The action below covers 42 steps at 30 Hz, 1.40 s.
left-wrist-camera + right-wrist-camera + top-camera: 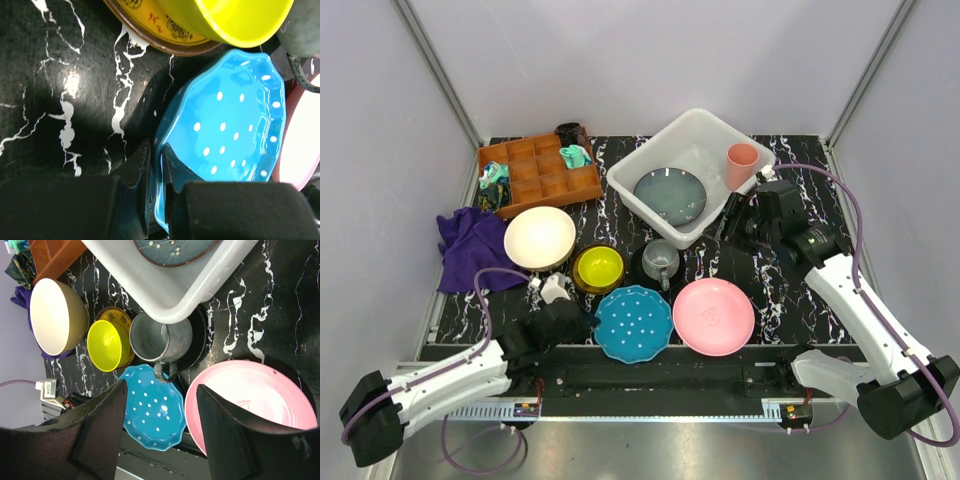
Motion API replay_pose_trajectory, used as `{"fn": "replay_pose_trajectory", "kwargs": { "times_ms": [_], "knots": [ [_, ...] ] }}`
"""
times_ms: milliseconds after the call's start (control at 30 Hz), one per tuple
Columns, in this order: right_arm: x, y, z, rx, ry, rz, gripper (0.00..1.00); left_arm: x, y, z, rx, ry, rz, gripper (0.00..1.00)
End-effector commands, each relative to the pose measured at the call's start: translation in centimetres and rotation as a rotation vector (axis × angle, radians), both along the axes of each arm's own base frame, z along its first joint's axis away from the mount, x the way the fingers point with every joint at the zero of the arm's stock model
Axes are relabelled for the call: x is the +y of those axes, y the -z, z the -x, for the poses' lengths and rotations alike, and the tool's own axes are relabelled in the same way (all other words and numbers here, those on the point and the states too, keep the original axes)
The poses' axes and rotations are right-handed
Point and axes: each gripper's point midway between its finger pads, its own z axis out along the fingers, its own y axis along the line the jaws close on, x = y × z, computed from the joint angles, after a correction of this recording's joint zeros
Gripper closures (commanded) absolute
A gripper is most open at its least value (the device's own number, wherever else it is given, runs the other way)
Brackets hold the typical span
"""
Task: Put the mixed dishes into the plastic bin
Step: Pick up the plate at the center of the board.
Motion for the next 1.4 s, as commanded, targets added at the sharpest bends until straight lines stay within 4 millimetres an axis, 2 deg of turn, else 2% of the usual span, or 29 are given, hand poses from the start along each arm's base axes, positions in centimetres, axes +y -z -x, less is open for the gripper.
{"fn": "replay_pose_trajectory", "kwargs": {
  "times_ms": [0,33,267,433,633,767,867,933,1000,1233,1367],
  "knots": [
    [0.4,-0.9,0.1,-0.039,-0.012,-0.032,0.33,0.2,-0.8,0.4,0.01,-0.016,0.027,1.0],
    [0.4,-0.8,0.2,-0.038,-0.013,-0.03,0.33,0.1,-1.6,0.2,-0.01,-0.02,0.053,1.0],
    [0.5,-0.2,0.4,-0.021,-0.025,-0.033,0.32,0.3,-3.6,0.5,-0.037,-0.019,0.1,1.0],
    [1.2,0.0,1.2,-0.019,-0.088,-0.041,0.27,0.1,-4.7,0.4,-0.058,-0.007,0.109,1.0],
    [3.3,0.5,4.2,0.002,-0.222,-0.094,0.25,-0.3,-6.4,0.1,-0.088,-0.002,0.138,1.0],
    [5.6,1.4,7.3,0.028,-0.32,-0.156,0.25,-0.6,-7.1,0.0,-0.101,-0.001,0.173,1.0],
    [6.2,2.9,8.9,0.07,-0.339,-0.161,0.24,-0.9,-7.7,0.0,-0.106,0.0,0.208,1.0],
    [7.0,2.9,10.1,0.078,-0.366,-0.189,0.24,-1.0,-7.9,0.0,-0.108,-0.002,0.226,1.0],
    [7.6,3.7,11.4,0.103,-0.394,-0.196,0.24,-1.2,-8.2,0.1,-0.109,0.001,0.24,1.0],
    [9.1,5.7,14.1,0.161,-0.428,-0.221,0.23,-1.6,-9.5,-0.1,-0.121,-0.011,0.301,1.0],
    [9.4,7.5,15.1,0.196,-0.438,-0.202,0.23,-1.6,-10.2,-0.2,-0.13,-0.027,0.331,1.0]
  ]
}}
